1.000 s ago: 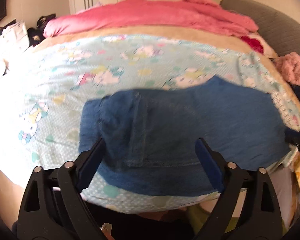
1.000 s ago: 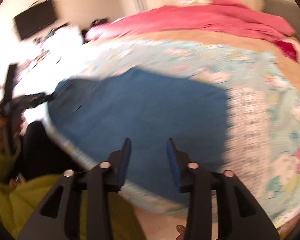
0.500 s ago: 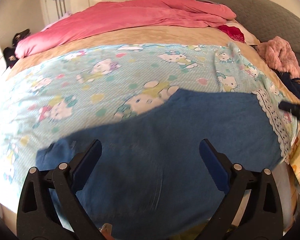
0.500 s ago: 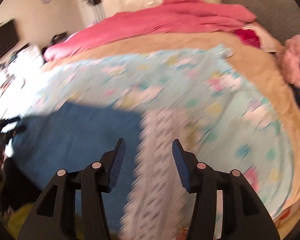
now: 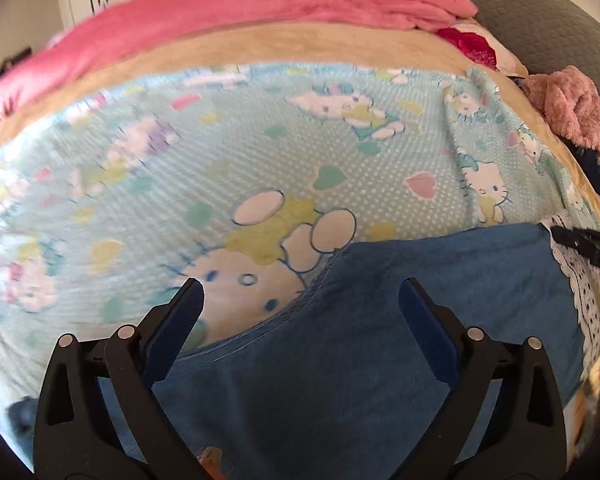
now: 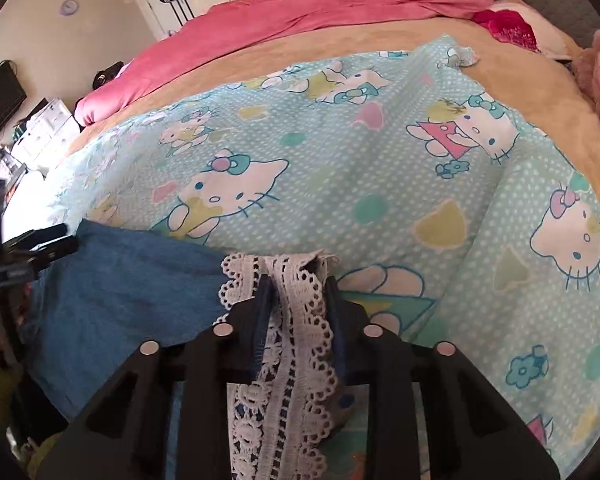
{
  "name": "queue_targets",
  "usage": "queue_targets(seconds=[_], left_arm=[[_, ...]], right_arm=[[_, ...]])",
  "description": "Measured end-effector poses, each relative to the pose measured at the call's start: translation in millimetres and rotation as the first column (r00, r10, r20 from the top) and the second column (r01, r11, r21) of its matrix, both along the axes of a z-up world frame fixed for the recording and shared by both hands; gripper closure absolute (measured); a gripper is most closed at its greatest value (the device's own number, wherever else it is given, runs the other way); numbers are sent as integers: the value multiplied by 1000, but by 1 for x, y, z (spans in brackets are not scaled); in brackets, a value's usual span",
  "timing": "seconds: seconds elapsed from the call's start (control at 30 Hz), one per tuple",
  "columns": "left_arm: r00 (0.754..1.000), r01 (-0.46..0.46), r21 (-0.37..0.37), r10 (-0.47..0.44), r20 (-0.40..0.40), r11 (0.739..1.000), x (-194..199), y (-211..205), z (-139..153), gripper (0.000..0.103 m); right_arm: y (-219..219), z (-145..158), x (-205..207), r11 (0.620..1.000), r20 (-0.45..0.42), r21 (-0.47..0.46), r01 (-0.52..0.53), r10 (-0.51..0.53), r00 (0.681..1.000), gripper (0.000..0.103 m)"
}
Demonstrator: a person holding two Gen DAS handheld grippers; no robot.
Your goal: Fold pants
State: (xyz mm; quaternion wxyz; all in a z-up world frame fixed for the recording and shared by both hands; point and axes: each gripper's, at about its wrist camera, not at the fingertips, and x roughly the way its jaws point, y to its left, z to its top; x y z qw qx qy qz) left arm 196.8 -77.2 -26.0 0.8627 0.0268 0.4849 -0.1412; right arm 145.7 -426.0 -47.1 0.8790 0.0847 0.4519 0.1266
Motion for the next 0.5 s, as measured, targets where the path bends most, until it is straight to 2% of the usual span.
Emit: queue_targets(seconds=[0.03,0.1,0.13,0.17,0.27,0.37,0.5], left_arm=[[1000,0,-24,-1,-23,1000,2,-2,-5,16],[1000,1,-30,-2,-26,1000,-1,-8,-10,63],[1000,16,-34,-17,-14,999,-4,-11,-7,76],[999,37,-47,-37,-9,998,-6,-15,-4,98],[996,60,42,-62,69,997,-12,-30,13,98],[992,55,81,-63,107,995,-7,-36,19,101],[995,35,98,-44,89,995,6,-37,2,99]], right_arm=[[2,3,-4,1000,17,-3,-12,12,1000,85],[1,11,-10,1000,57,4,-23,22,998,87],[-1,17,-12,1000,80,13,-23,22,997,88],[-3,23,-13,1000,101,17,-23,21,995,88],[-4,42,-10,1000,160,-9,-14,15,987,90],[1,48,3,998,185,-60,-23,33,982,91],[8,22,31,990,99,-139,-26,40,994,90]])
